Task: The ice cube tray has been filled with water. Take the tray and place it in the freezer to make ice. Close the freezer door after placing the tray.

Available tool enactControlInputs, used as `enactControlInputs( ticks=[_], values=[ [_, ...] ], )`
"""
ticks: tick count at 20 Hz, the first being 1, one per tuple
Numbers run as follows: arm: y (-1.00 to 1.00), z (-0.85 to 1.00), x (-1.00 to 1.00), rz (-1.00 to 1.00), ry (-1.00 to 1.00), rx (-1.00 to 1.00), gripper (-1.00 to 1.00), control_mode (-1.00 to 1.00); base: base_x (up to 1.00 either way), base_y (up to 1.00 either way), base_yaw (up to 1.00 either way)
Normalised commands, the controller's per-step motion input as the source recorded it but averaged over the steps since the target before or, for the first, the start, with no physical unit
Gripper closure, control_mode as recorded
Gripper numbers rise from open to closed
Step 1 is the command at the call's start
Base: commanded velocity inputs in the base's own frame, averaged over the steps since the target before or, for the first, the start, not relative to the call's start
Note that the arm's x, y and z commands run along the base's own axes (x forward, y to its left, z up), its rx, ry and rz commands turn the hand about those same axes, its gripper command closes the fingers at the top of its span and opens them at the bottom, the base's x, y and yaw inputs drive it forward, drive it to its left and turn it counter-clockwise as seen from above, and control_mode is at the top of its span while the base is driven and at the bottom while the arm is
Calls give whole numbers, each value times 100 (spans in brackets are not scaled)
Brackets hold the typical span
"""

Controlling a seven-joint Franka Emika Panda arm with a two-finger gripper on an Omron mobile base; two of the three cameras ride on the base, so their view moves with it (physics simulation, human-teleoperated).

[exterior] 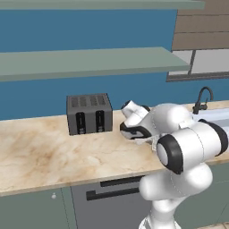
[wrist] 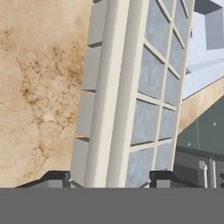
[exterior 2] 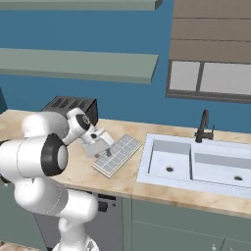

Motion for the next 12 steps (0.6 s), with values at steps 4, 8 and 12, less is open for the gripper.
enactControlInputs(
  ticks=[4, 8, 12],
  values=[
    [10, 0, -35, 0, -36, -9, 100, -100, 0, 0, 0],
    [-12, 22, -32, 0, -37, 0, 100, -100, 0, 0, 0],
    [-1, 40, -32, 0, -23, 0, 100, -100, 0, 0, 0]
  ],
)
